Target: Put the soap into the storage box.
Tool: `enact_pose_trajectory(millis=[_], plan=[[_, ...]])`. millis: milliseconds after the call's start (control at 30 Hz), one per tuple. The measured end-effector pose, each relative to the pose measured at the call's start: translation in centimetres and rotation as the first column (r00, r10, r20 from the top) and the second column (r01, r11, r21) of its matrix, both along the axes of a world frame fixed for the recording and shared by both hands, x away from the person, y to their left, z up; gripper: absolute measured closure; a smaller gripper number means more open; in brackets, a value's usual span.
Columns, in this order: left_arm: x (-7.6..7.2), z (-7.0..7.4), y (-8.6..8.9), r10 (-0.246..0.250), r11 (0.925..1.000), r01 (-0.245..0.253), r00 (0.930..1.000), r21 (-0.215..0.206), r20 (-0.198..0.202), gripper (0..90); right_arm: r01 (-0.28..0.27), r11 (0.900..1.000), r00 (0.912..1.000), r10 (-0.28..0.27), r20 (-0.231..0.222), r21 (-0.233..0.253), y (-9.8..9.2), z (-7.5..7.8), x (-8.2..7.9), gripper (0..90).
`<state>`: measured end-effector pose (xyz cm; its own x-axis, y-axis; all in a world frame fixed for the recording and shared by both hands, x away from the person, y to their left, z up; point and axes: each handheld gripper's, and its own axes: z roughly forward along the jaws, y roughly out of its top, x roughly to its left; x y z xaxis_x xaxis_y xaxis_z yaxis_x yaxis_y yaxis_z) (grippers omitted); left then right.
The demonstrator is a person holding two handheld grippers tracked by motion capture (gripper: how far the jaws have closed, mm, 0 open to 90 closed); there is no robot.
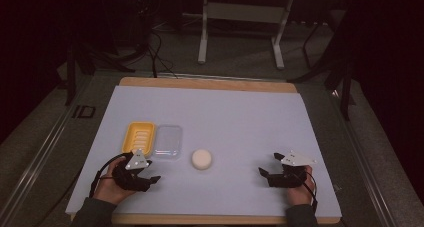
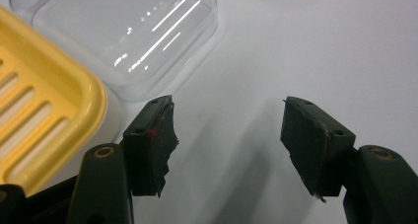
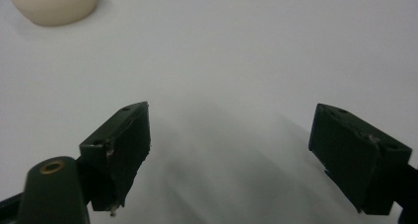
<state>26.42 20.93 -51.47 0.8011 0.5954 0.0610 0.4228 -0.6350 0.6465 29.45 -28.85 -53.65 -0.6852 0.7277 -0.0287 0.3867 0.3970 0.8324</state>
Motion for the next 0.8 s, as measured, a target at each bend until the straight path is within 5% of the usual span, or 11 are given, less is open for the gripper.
enact_pose_trajectory(millis=[167,400,800], plan=[[0.4,0.4,-0.7,-0.038,0.9991,0.038,0.9992,0.017,-0.009,38.4,0.000,1.000,1.0000,0.000,0.000,0.025,-0.3,0.0,0.0,15.7],[0.9,0.5,-2.1,-0.077,0.9967,0.077,0.9968,0.025,-0.021,38.5,-0.012,1.000,0.9999,0.012,0.005,-0.023,0.2,0.0,-0.1,15.7],[2.1,1.4,-3.7,-0.145,0.9849,0.149,0.9883,0.088,-0.047,38.4,0.000,1.000,0.9998,0.000,0.019,-0.007,0.1,0.0,-0.2,15.7]])
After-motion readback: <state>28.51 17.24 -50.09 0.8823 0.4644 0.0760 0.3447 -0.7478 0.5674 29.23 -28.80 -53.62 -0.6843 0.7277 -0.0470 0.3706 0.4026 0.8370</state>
